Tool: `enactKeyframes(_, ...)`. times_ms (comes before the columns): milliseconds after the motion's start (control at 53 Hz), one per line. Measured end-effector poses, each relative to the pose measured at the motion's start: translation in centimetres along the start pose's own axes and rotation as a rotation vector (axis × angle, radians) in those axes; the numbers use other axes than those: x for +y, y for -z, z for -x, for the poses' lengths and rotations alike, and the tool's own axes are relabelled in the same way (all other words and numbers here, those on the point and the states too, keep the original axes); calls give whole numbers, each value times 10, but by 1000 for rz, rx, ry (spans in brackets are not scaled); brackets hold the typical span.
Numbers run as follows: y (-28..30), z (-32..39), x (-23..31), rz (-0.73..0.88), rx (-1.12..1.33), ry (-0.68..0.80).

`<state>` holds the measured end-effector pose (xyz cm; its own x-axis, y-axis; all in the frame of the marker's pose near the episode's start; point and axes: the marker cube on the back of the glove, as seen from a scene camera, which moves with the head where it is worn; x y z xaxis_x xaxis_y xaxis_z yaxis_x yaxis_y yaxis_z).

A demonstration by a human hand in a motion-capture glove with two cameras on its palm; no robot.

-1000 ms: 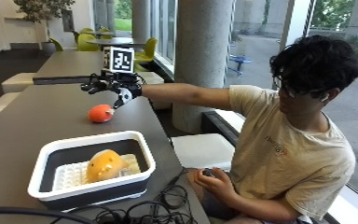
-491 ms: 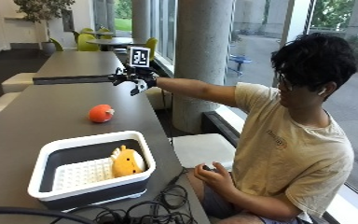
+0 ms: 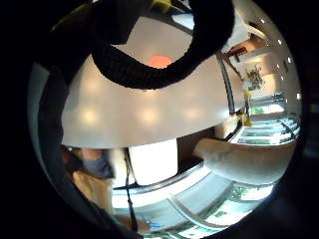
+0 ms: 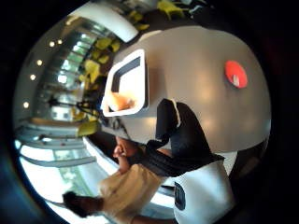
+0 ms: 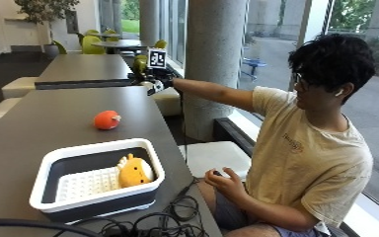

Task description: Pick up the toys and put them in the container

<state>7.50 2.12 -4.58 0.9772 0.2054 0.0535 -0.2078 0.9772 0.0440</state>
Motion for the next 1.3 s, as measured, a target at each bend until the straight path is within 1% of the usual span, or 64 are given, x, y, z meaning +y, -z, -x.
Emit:
enactKeyframes(75,-2,40,-3,13,11,-21)
enactKeyframes(226,-14,64,-10,32,10,23)
enactKeyframes(491,-28,69,-17,39,-24,118)
enactKeyframes(717,-27,74,-16,35,-22,63)
enactKeyframes(906,-30,76,-17,36,-32,75)
enactKeyframes(1019,-32,52,-13,44,42,13)
enactKeyframes(1132,-31,68,-15,47,33,14)
enactKeyframes(1227,-30,66,-18,45,56,42)
enactKeyframes(1302,-32,67,-18,50,34,29)
